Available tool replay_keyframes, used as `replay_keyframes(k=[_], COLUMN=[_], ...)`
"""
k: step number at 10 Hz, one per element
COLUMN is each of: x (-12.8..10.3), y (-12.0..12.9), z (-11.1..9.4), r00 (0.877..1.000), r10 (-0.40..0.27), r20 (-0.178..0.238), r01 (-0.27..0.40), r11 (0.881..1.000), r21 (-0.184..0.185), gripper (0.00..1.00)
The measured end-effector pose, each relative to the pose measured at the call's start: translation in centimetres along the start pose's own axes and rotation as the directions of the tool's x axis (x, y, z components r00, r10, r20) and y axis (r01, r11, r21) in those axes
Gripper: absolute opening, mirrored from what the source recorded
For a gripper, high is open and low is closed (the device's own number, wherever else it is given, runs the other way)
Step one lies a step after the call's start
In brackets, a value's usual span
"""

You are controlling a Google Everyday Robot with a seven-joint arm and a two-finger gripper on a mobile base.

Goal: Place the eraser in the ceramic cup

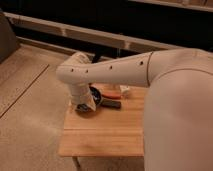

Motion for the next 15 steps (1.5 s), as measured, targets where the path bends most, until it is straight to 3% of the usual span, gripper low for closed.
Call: replay_keyframes(k=[1, 2, 3, 5, 6, 7, 8, 9, 10, 11, 12, 15], x=[0.6, 1.0, 1.6, 2.1, 2.3, 2.3, 2.2, 1.9, 1.7, 1.5, 1.4, 1.1], y=[0.1, 0.3, 0.3, 0.3, 0.4, 0.7, 1.2, 1.7, 2.2, 2.6, 2.8, 3.1], z=[-0.2, -0.4, -0.9, -1.7, -2.2, -2.6, -3.2, -3.6, -4.0, -4.2, -4.3, -4.6], r00=[0.995, 0.982, 0.943, 0.869, 0.802, 0.752, 0.685, 0.631, 0.58, 0.549, 0.537, 0.541], r10=[-0.096, -0.176, -0.312, -0.464, -0.558, -0.617, -0.685, -0.734, -0.775, -0.799, -0.809, -0.813], r20=[-0.033, -0.062, -0.115, -0.175, -0.213, -0.232, -0.249, -0.252, -0.25, -0.246, -0.24, -0.213], r01=[0.097, 0.179, 0.321, 0.482, 0.584, 0.647, 0.718, 0.766, 0.807, 0.829, 0.838, 0.836], r11=[0.995, 0.983, 0.945, 0.872, 0.807, 0.758, 0.693, 0.64, 0.589, 0.558, 0.545, 0.548], r21=[0.028, 0.047, 0.07, 0.082, 0.084, 0.08, 0.07, 0.057, 0.048, 0.038, 0.035, 0.033], gripper=[0.65, 0.65, 0.65, 0.65, 0.65, 0.65, 0.65, 0.65, 0.65, 0.65, 0.65, 0.65])
